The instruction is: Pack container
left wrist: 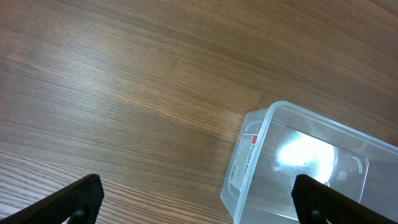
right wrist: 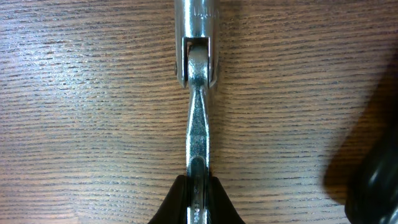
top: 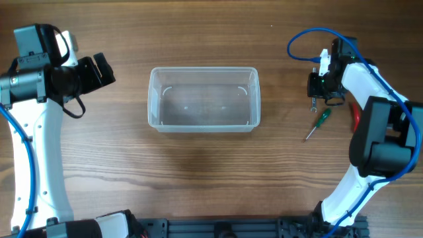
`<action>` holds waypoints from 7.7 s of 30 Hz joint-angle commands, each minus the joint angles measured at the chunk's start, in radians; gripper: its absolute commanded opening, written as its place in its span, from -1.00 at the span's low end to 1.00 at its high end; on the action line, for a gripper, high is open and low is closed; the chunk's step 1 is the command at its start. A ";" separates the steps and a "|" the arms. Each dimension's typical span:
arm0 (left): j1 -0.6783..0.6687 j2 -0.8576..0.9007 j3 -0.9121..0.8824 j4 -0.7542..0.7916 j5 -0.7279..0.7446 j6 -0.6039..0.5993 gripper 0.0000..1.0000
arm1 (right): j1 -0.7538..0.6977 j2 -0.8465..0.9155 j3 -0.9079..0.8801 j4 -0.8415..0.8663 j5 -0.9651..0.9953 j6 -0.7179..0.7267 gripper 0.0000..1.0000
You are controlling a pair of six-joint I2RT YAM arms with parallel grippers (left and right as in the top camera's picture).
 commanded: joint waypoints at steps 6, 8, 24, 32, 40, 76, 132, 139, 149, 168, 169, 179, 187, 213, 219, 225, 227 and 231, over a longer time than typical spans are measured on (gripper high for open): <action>0.000 0.006 0.002 0.000 0.019 -0.010 1.00 | 0.002 -0.071 0.029 -0.002 -0.012 -0.005 -0.91; 0.000 0.006 0.002 0.000 0.019 -0.009 1.00 | 0.002 -0.105 0.030 -0.002 -0.012 -0.006 -0.91; 0.000 0.006 0.002 0.008 0.019 -0.008 0.99 | 0.085 -0.304 0.082 -0.169 -0.173 -0.196 -0.91; 0.000 0.006 0.002 0.008 0.019 -0.008 1.00 | 0.329 -0.350 0.320 -0.464 -0.178 -0.330 -0.92; 0.000 0.006 0.002 0.000 0.019 -0.001 1.00 | 0.644 -0.326 0.356 -0.472 -0.171 -0.452 -0.91; 0.000 0.005 0.002 -0.019 0.014 0.026 1.00 | 0.719 0.013 0.371 -0.369 -0.062 -0.537 -0.17; 0.000 0.005 0.002 -0.019 0.008 0.024 1.00 | -0.086 -0.166 -0.394 0.108 -0.044 0.471 0.68; 0.000 0.005 0.002 -0.019 0.008 0.024 1.00 | -0.086 -0.166 -0.396 0.095 -0.057 0.493 -0.26; 0.000 0.005 0.002 -0.019 0.008 0.024 1.00 | -0.086 -0.166 -0.396 0.079 -0.059 0.494 -0.74; 0.000 0.005 0.002 -0.019 0.008 0.025 1.00 | 0.083 -0.390 0.019 -0.224 -0.058 0.203 -0.90; 0.000 0.005 0.002 -0.019 0.008 0.025 1.00 | 0.119 -0.410 0.056 -0.238 -0.058 0.170 -0.90; 0.000 0.005 0.002 -0.019 0.008 0.025 1.00 | 0.607 -0.439 0.194 -0.216 -0.058 -0.352 -0.91; 0.000 0.005 0.002 -0.019 0.008 0.025 1.00 | 0.776 -0.240 0.193 -0.155 -0.059 -0.611 -0.78; 0.000 0.005 0.002 -0.019 0.008 0.025 1.00 | 0.662 -0.226 0.371 -0.158 0.127 -0.124 0.71; 0.000 0.005 0.002 -0.019 0.008 0.024 1.00 | 0.373 -0.326 0.400 -0.147 0.211 0.146 0.67; 0.000 0.005 0.002 -0.019 0.008 0.024 1.00 | 0.080 -0.273 0.395 -0.199 0.155 0.206 0.62; 0.000 0.005 0.002 -0.019 0.008 0.024 0.99 | 0.016 -0.233 0.395 -0.227 0.151 0.202 0.66; 0.000 0.005 0.002 -0.019 0.008 0.024 1.00 | -0.068 -0.124 0.395 -0.291 0.150 0.201 0.71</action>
